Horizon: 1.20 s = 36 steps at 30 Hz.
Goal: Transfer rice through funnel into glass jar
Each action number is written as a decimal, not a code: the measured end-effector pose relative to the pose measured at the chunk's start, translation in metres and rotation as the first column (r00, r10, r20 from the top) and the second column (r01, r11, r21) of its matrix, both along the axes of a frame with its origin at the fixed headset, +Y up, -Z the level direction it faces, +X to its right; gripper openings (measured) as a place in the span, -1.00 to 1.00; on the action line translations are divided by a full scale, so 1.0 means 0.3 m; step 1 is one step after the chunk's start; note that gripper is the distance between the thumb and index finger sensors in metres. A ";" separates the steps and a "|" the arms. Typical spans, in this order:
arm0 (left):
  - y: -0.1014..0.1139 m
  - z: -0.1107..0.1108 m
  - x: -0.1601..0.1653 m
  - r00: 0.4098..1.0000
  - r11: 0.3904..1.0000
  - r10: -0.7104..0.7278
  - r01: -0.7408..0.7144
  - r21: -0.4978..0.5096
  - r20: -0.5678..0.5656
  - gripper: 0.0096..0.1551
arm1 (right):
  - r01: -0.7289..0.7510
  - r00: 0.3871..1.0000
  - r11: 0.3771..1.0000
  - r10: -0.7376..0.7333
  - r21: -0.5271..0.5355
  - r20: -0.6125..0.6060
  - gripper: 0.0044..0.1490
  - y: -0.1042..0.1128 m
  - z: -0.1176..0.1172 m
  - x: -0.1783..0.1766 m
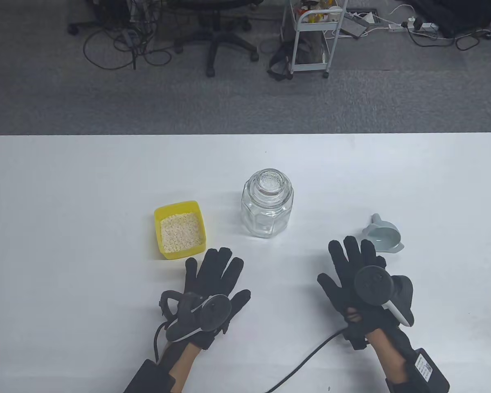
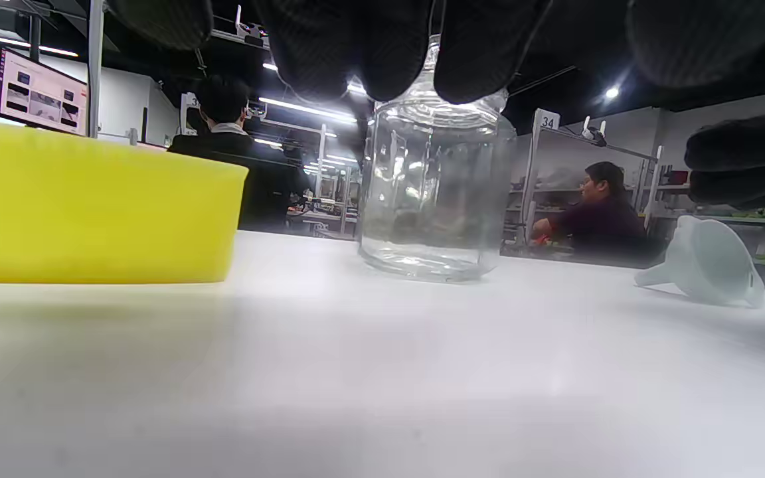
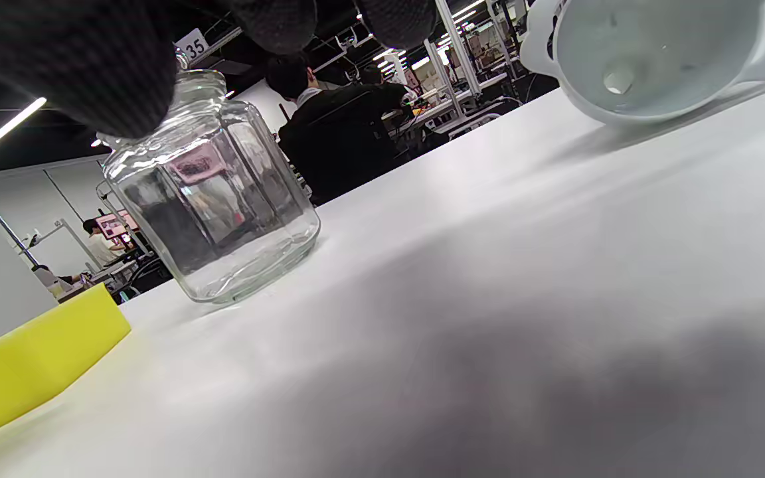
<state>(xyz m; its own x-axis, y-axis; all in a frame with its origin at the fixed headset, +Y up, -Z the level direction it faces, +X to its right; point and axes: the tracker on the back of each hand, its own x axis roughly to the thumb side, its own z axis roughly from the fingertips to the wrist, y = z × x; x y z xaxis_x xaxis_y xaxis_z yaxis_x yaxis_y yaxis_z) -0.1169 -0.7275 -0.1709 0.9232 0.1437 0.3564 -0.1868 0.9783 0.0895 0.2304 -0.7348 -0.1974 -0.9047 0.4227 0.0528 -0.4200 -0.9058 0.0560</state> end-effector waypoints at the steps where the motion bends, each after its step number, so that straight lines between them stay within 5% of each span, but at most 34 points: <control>1: 0.001 -0.001 -0.001 1.000 1.000 0.003 -0.003 0.000 -0.001 -0.07 | -0.003 1.000 1.000 0.003 -0.005 -0.001 0.01 -0.002 -0.001 -0.001; 23: 0.018 -0.002 -0.020 0.999 0.999 0.039 -0.039 0.008 -0.006 0.00 | 0.007 1.000 0.999 -0.007 0.031 -0.004 0.05 0.014 0.005 -0.020; 29: 0.025 -0.003 -0.033 0.999 0.999 0.028 -0.028 0.023 -0.034 0.00 | 0.072 0.997 0.989 -0.074 0.126 0.012 0.08 0.104 -0.017 -0.047; 36: 0.022 -0.005 -0.031 0.999 1.000 0.023 -0.023 0.017 -0.035 -0.02 | 0.072 0.997 0.987 -0.072 0.141 -0.010 0.10 0.251 -0.157 -0.216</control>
<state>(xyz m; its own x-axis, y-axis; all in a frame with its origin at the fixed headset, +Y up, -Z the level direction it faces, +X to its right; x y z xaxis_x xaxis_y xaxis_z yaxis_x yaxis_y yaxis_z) -0.1262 -0.7209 -0.1725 0.9317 0.1593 0.3265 -0.2057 0.9721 0.1128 0.1656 -0.6596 -0.2444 -0.8717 0.4749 0.1207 -0.4845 -0.8721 -0.0682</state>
